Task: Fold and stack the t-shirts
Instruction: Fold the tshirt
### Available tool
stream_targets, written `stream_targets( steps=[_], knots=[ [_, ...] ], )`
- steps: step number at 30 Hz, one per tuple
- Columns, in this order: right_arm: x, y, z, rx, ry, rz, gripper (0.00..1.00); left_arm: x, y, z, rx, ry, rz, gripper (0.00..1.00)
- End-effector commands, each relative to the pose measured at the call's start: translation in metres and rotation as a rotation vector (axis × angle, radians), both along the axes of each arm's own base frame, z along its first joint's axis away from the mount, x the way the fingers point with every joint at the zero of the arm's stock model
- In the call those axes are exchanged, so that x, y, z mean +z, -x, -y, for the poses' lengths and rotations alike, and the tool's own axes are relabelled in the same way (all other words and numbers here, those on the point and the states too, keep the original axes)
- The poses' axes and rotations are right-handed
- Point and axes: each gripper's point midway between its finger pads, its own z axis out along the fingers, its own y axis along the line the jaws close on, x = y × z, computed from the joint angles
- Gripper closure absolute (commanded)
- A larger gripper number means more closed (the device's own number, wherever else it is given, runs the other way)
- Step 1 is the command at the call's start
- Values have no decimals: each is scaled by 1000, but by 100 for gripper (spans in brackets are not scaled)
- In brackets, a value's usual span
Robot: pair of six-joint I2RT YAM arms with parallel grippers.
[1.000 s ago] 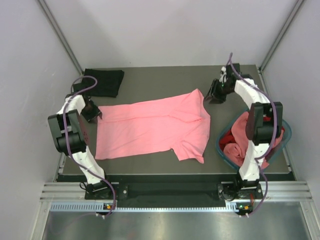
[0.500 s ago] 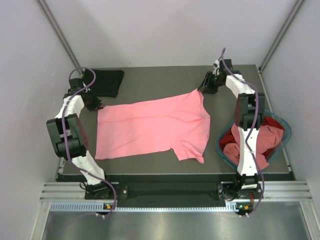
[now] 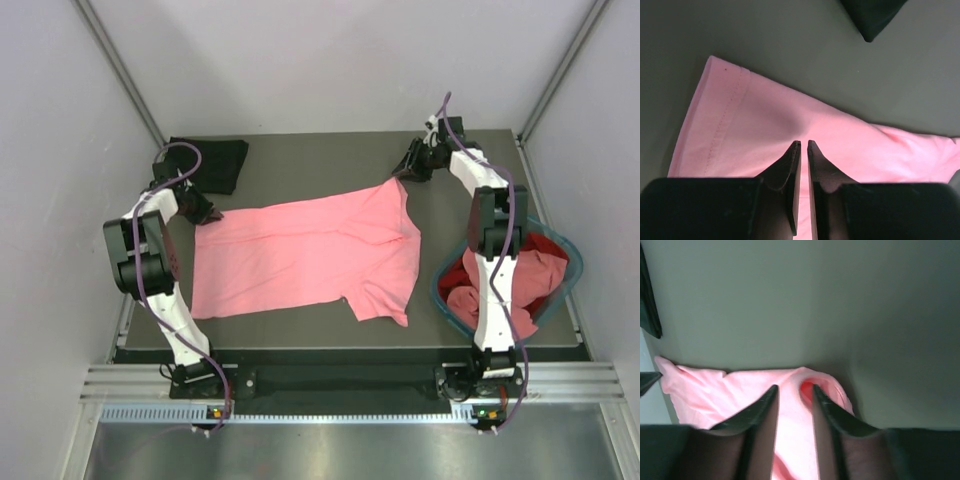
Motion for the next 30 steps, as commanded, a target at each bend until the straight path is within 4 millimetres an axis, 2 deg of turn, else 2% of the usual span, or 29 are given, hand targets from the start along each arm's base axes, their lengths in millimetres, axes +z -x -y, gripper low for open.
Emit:
stream_targets(
  steps=[1,3,11,12,14,16,17,22,26,29,30],
  knots=[
    [17,-19,-14,10,-55,74,70,2,-14,-8,32,-18,17,85],
    [15,-19,-17,6,-71,65,73,-5,-11,-10,40,-29,-4,86],
    [6,-15,-19,3,-58,40,72,-13,-3,-13,47,-46,-33,86],
    [6,-16,-17,-2,-49,44,82,-16,-2,-14,52,-55,-46,86],
    [5,-17,-11,-17,-24,39,93,-19,0,-15,57,-61,-57,87],
    [3,-17,0,-52,23,39,98,-26,3,-17,69,-71,-84,89],
    [9,-18,8,-69,38,52,99,-29,4,-18,72,-71,-92,89],
    [-4,-13,43,-113,143,44,100,-41,12,-19,74,-81,-123,90],
    [-18,-9,51,-116,190,21,100,-48,19,-20,68,-95,-148,90],
    [-22,-11,53,-127,196,21,100,-44,20,-20,53,-103,-148,89],
    [-15,-15,52,-124,195,39,96,-36,16,-21,50,-108,-130,89]
  ],
)
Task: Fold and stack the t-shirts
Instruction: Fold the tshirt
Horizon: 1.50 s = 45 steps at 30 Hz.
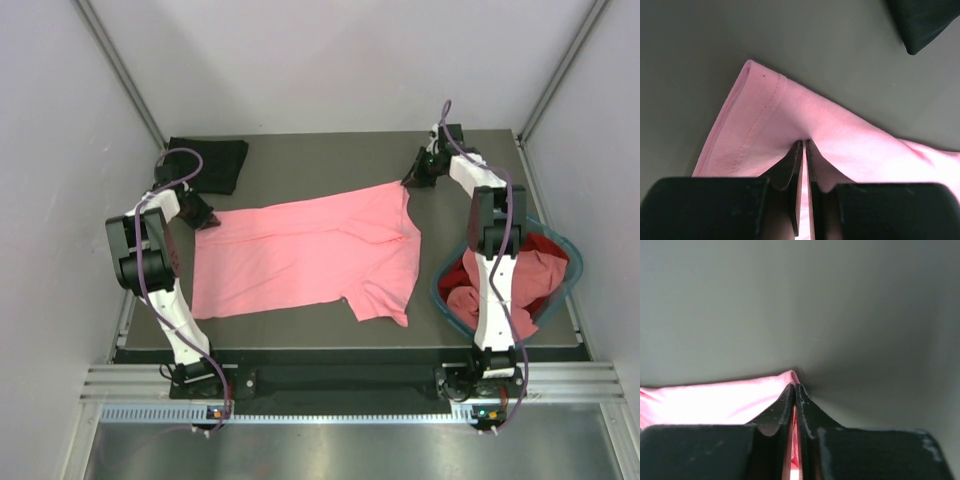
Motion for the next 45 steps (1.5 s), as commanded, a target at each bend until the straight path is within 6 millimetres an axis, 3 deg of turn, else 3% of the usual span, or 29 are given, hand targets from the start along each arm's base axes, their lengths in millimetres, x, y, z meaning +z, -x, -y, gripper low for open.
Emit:
stream_targets(
  steps=[1,2,3,5,6,7,8,10,11,13,14,15,17,18,20,21,22,23,26,31,35,38,45],
  knots=[
    [23,-10,22,-26,90,60,93,-6,9,-6,-16,-50,-43,87],
    [23,-11,23,-23,92,53,89,1,8,-7,-19,-55,-32,80],
    [41,-21,23,-24,99,87,81,14,4,-8,-20,-59,-12,77],
    [48,-14,29,-28,127,41,72,30,1,-6,-33,-74,10,69],
    [62,-17,31,-33,148,62,66,44,0,-5,-38,-84,33,67],
    [64,-6,36,-24,180,30,63,52,-1,0,-52,-91,51,66],
    [82,-3,41,-29,206,52,61,60,-1,4,-58,-95,65,64],
    [90,12,47,-19,270,44,57,77,7,15,-75,-113,93,62],
    [113,22,47,-15,284,72,57,82,11,21,-84,-118,101,62],
    [109,47,36,29,305,43,57,91,26,39,-106,-118,122,62],
    [129,58,29,46,306,77,57,93,32,47,-120,-114,129,62],
    [117,75,22,74,315,41,56,96,46,56,-132,-113,136,63],
    [132,100,-6,145,327,72,58,91,65,84,-188,-88,123,65],
    [118,118,-11,168,348,33,59,100,71,92,-206,-86,149,66],
    [124,145,-39,231,352,55,59,97,89,120,-271,-64,144,66],
    [109,160,-45,252,358,24,59,104,95,127,-291,-58,165,66],
    [111,174,-61,292,359,39,59,103,100,139,-325,-55,166,66],
    [95,188,-65,310,369,2,59,102,108,142,-337,-62,163,66],
    [77,207,-91,364,357,-16,59,98,118,154,-377,-71,151,67],
    [55,219,-126,489,433,0,57,99,123,177,-451,-73,147,67],
    [29,209,-124,512,559,-1,57,106,126,192,-500,-93,152,67],
    [21,197,-122,510,610,19,57,109,131,196,-524,-107,152,67],
    [19,171,-123,474,670,66,61,109,136,191,-532,-135,137,67]
  ],
)
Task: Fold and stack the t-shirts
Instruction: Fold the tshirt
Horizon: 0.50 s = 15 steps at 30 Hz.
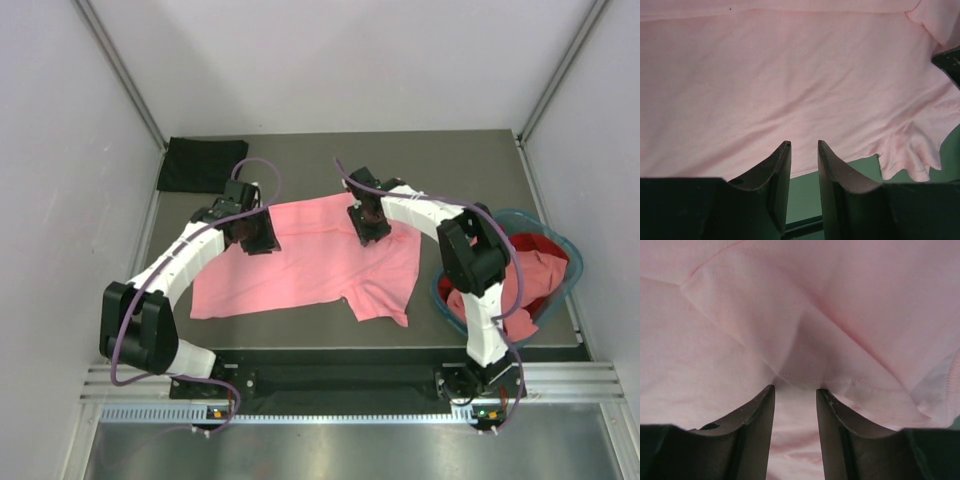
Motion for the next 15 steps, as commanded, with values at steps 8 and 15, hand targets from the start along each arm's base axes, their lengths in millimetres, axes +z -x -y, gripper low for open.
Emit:
stream_targets(
  steps=[8,15],
  knots=[
    [28,-49,-8,-28,17,169,72,20,-8,-3,-19,-26,54,67],
    [30,-77,1,-72,18,197,86,17,-8,-3,-20,-29,44,67]
  ],
)
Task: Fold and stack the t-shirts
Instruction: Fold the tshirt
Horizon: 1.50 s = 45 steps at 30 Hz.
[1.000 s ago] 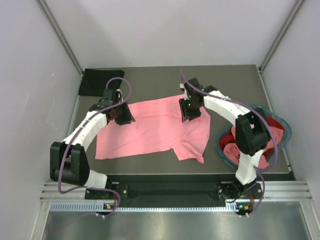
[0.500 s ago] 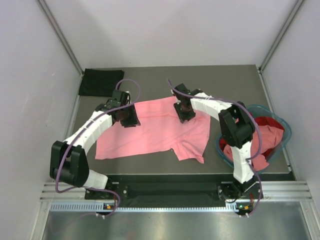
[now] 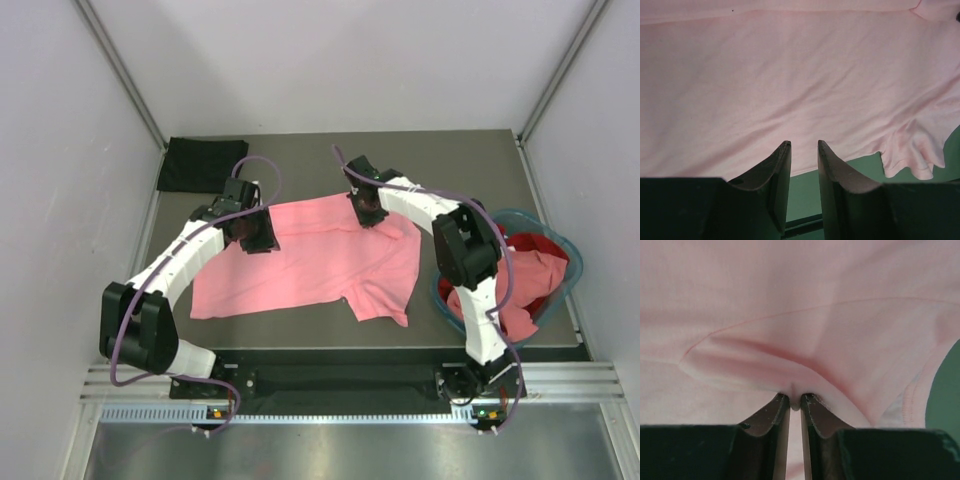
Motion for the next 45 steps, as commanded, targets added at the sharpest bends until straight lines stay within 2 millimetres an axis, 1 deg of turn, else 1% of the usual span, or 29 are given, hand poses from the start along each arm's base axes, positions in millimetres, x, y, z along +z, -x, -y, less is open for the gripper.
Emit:
stream_targets(
  steps=[1,2,3,4,5,6,7,8,9,10,11,12,13,14,15,16,17,18,19,20,22,23,26,28,29,33,37,41,45],
  knots=[
    [20,-34,4,-40,-14,90,86,14,-9,1,-8,-3,44,67],
    [26,-41,4,-46,-22,108,86,13,-10,0,-6,-4,41,67],
    [28,-45,8,-55,-29,109,86,13,-9,1,-11,-4,40,67],
    [25,-49,10,-60,-30,104,86,13,-9,1,-9,-4,40,67],
    [32,-57,8,-61,-46,120,85,13,-9,1,-12,-4,39,67],
    [32,-64,11,-68,-62,125,84,11,-9,1,-11,-5,36,67],
    [29,-70,12,-69,-65,127,82,10,-9,1,-12,-6,33,67],
    [34,-79,9,-62,-78,149,82,10,-8,1,-12,-5,28,67],
    [36,-86,11,-67,-95,152,79,9,-7,1,-13,-4,24,67],
    [37,-97,9,-70,-107,166,77,8,-7,2,-17,-2,19,67],
    [39,-101,7,-66,-127,165,75,7,-6,3,-21,0,14,67],
    [32,-101,11,-75,-124,130,74,7,-5,3,-22,0,9,67],
    [39,-104,9,-79,-140,134,73,7,-6,3,-22,0,10,67],
    [54,-109,3,-76,-175,149,72,7,-5,3,-23,-2,8,67],
    [62,-107,1,-75,-191,154,71,8,-6,2,-23,-2,8,68],
    [73,-100,1,-75,-207,157,69,8,-6,2,-24,-5,11,68],
    [79,-94,-3,-75,-242,143,64,7,-6,1,-23,-9,12,67],
    [81,-88,-3,-76,-259,131,62,7,-7,1,-21,-10,14,68],
    [81,-76,0,-76,-262,111,62,5,-7,1,-22,-10,8,67],
    [82,-68,-9,-61,-317,87,62,4,-6,2,-23,-6,5,68],
    [75,-56,-9,-64,-333,54,61,3,-7,4,-28,3,7,68],
    [74,-54,-12,-67,-353,49,61,3,-8,5,-25,4,6,68],
    [62,-50,-16,-86,-391,-8,61,5,-9,4,-25,5,11,68],
    [54,-50,-16,-94,-401,-21,60,5,-9,4,-26,0,11,68],
    [54,-51,-15,-95,-415,-23,60,5,-9,3,-26,-2,12,68],
    [46,-59,-17,-106,-457,-33,60,3,-6,3,-29,-4,-2,68],
    [44,-67,-16,-117,-476,-28,60,0,-6,2,-29,-11,-6,68],
    [34,-68,-15,-129,-483,-50,60,0,-10,4,-36,-11,-11,68],
    [26,-67,-13,-132,-483,-65,60,3,-15,4,-37,-14,-2,68]
  ],
)
